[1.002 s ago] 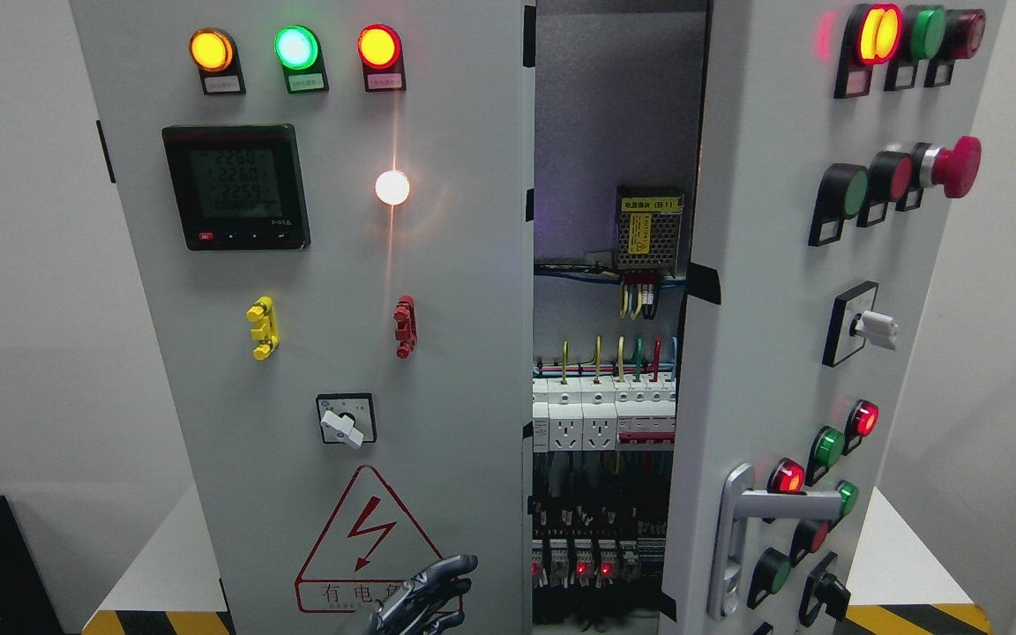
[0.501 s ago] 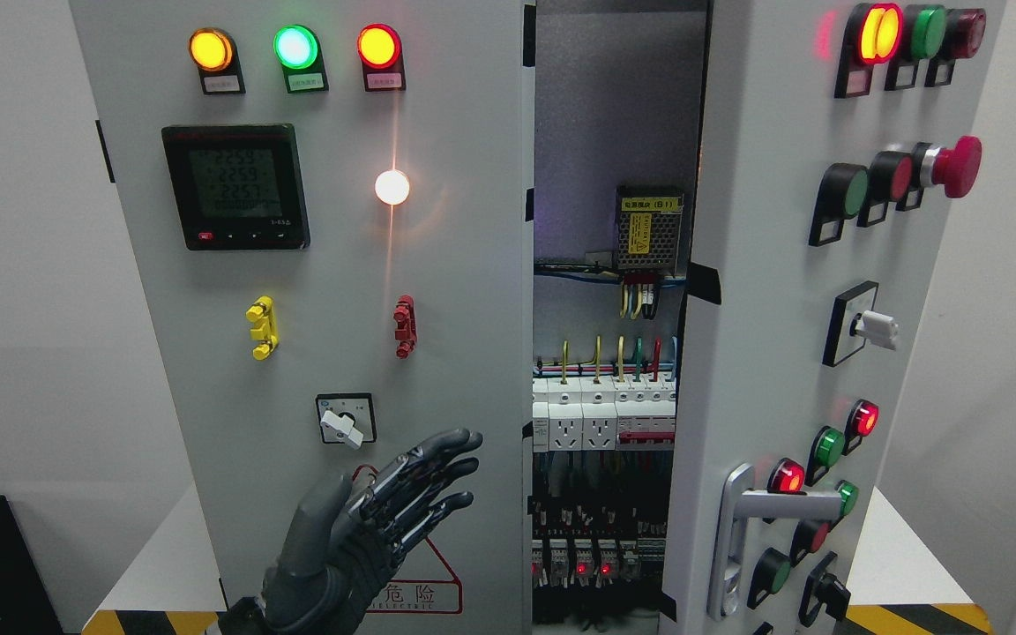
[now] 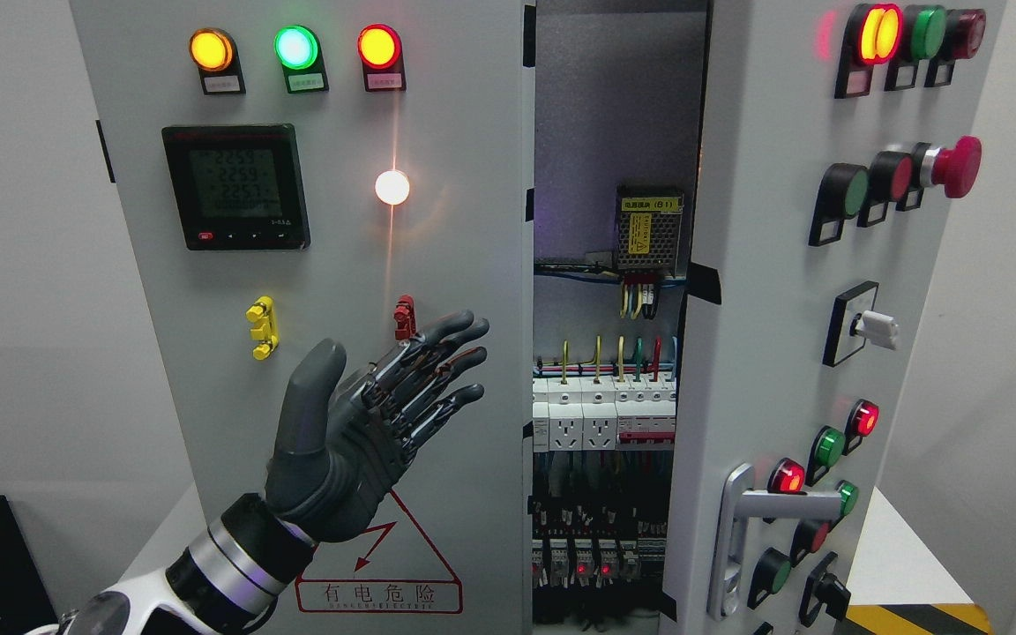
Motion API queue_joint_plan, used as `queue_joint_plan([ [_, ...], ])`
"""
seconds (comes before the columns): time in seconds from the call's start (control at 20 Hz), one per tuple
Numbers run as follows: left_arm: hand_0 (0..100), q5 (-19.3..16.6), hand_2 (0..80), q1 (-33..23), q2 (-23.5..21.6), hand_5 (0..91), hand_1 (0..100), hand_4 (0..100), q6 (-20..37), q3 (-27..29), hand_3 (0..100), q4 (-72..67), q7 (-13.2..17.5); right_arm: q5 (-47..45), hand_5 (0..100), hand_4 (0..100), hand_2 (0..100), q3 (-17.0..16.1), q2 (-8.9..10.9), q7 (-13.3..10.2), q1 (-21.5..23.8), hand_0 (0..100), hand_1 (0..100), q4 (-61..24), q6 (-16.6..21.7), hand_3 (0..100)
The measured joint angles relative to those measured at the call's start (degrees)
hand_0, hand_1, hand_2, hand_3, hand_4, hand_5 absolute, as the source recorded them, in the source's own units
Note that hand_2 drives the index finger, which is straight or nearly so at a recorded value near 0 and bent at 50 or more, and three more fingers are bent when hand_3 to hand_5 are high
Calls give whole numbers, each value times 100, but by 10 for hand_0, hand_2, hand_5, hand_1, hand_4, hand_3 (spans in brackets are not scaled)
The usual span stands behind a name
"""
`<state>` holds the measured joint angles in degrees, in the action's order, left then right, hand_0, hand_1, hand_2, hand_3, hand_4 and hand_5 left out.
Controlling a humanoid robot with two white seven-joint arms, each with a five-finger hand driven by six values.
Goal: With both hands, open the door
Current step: 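Raise the left hand toward the gap beside the ajar button door, then insert the left hand fingers behind the inner edge of the button door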
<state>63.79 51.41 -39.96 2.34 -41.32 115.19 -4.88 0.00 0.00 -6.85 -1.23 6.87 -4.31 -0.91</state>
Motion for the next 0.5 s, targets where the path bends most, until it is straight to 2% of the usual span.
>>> queue_joint_plan([
  [0.25, 0, 158, 0, 681, 210, 0, 0, 0, -191, -481, 0, -168, -4, 0, 0, 0, 0, 0, 0, 1, 1, 191, 0, 0, -2, 0],
  [0.5, 0, 223, 0, 1078, 512, 0, 0, 0, -273, -858, 0, -328, -4, 0, 0, 0, 0, 0, 0, 1, 2, 191, 0, 0, -2, 0],
])
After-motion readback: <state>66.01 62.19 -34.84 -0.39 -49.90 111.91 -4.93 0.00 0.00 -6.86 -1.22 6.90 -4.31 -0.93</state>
